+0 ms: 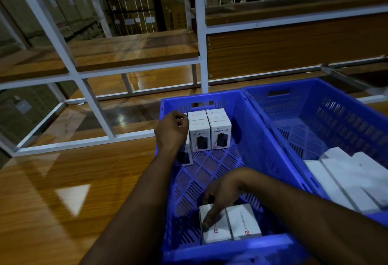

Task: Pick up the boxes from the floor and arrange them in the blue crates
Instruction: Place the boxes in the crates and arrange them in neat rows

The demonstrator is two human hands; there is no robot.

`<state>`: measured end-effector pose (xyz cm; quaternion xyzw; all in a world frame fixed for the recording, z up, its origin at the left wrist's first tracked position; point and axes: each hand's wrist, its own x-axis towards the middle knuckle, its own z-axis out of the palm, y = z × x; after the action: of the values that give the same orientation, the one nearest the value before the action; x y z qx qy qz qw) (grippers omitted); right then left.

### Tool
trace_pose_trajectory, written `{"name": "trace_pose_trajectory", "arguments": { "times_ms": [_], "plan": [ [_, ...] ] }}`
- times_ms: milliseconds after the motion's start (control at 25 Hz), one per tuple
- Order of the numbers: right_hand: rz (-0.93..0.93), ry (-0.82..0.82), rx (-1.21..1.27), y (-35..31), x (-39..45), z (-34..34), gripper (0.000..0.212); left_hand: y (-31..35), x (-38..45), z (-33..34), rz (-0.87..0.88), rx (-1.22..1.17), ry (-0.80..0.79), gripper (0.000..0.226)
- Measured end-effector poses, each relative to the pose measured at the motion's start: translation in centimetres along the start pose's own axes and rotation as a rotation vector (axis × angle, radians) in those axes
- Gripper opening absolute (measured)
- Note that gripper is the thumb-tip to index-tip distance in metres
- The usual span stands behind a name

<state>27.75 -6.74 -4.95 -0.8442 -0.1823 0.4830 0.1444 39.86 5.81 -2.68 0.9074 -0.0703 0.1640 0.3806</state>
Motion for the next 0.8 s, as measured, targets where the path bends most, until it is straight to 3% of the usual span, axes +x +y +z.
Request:
{"name": "trace_pose_trajectory", "arguments": {
  "times_ms": [160, 280, 360, 440, 520, 600, 680, 800],
  "plan": [
    [0.077, 0.264, 0.416, 0.7, 0.5, -0.8, 0.055, 0.3, -0.4, 0.3, 0.028, -0.05, -0.044, 0.01],
    [0.109, 0.515, 0.386, 1.3, 0.8, -1.6, 0.03, 0.2, -0.4, 1.0, 0.067, -0.056, -0.128, 0.012],
    [0.104, 0.51, 0.506, 1.3, 0.7, -1.9, 0.039, 0.2, -0.4, 1.2, 0.081, -0.055, -0.191, 0.014],
    [0.084, 0.385, 0.579, 1.2, 0.7, -1.8, 0.061, 0.1, -0.3, 1.3, 0.077, -0.057, -0.22, 0.014],
    [0.071, 0.272, 0.554, 0.8, 0.6, -1.6, 0.076, 0.0, -0.1, 1.2, 0.064, -0.07, -0.239, 0.013],
    [0.073, 0.24, 0.503, 0.7, 0.8, -1.6, 0.078, -0.1, -0.1, 1.2, 0.045, -0.07, -0.263, 0.012],
    [0.072, 0.299, 0.497, 1.0, 0.8, -1.9, 0.073, 0.1, -0.1, 1.1, 0.03, -0.065, -0.285, 0.01],
    [0.1, 0.589, 0.496, 2.0, 0.0, -3.4, 0.073, 0.3, -0.3, 1.0, 0.026, -0.06, -0.326, 0.01]
  ]
}}
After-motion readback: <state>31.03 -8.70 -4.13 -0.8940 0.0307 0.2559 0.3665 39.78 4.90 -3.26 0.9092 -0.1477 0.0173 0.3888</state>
